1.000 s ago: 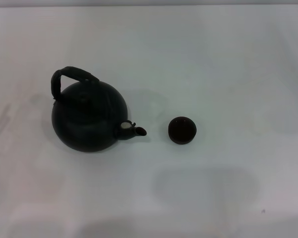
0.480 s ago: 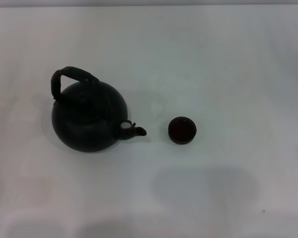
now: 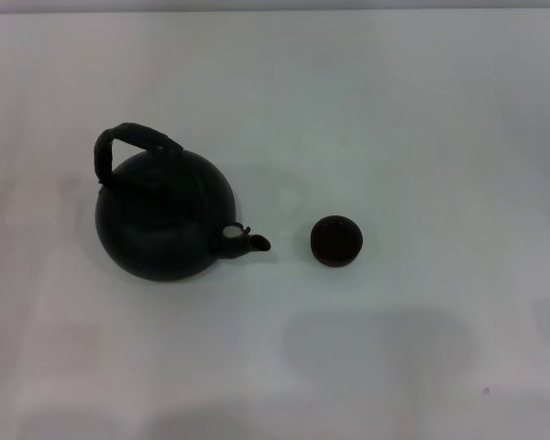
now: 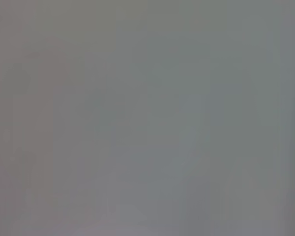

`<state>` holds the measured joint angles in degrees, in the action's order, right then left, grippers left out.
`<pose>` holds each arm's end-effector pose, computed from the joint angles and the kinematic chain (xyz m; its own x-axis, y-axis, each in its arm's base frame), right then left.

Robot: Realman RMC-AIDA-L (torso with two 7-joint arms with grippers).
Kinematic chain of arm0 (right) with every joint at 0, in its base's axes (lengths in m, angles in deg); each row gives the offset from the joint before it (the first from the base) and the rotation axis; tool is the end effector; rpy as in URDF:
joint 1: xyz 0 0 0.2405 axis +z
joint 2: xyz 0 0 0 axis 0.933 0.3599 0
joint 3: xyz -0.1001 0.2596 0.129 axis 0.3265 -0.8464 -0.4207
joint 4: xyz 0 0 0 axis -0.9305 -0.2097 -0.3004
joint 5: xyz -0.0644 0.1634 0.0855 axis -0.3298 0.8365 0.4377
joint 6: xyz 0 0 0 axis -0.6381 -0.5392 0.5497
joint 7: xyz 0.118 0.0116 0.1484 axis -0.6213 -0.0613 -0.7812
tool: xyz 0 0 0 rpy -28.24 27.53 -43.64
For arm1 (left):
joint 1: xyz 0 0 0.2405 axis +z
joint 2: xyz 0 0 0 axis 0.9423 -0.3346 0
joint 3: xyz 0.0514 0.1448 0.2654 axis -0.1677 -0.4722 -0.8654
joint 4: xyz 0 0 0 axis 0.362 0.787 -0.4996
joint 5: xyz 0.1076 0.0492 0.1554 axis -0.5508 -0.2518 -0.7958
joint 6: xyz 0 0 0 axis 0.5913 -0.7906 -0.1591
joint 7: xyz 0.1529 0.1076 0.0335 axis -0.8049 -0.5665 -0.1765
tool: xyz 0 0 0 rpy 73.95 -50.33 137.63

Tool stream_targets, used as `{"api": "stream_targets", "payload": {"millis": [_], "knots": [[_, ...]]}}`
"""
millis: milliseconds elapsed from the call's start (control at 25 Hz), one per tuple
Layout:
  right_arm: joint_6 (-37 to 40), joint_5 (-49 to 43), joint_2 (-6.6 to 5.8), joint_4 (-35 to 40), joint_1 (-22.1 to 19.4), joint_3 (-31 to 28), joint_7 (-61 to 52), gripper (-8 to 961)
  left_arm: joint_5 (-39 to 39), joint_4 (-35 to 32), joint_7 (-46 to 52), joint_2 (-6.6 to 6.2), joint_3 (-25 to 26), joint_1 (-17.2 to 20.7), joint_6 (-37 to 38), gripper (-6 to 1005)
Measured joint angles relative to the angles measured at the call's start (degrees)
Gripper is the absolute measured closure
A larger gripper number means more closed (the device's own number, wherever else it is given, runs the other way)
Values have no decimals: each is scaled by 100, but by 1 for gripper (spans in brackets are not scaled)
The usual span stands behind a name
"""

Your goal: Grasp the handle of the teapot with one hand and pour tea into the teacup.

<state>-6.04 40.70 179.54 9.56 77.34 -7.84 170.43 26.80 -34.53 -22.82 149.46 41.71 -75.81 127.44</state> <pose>0.4399 0.2624 0.0454 0.7091 0.0272 -0.7046 -0.6964 -0.1299 -0.7058 -0.4275 0.2512 0.0213 0.6594 -0.0807 0.7474 0.7479 -0.0310 -0.6631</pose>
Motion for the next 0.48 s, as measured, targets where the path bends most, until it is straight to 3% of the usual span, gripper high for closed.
{"api": "stream_targets", "payload": {"millis": [480], "knots": [[116, 36, 18, -207, 133, -43, 151, 168, 157, 328, -124, 2, 7, -138, 5, 209]]}}
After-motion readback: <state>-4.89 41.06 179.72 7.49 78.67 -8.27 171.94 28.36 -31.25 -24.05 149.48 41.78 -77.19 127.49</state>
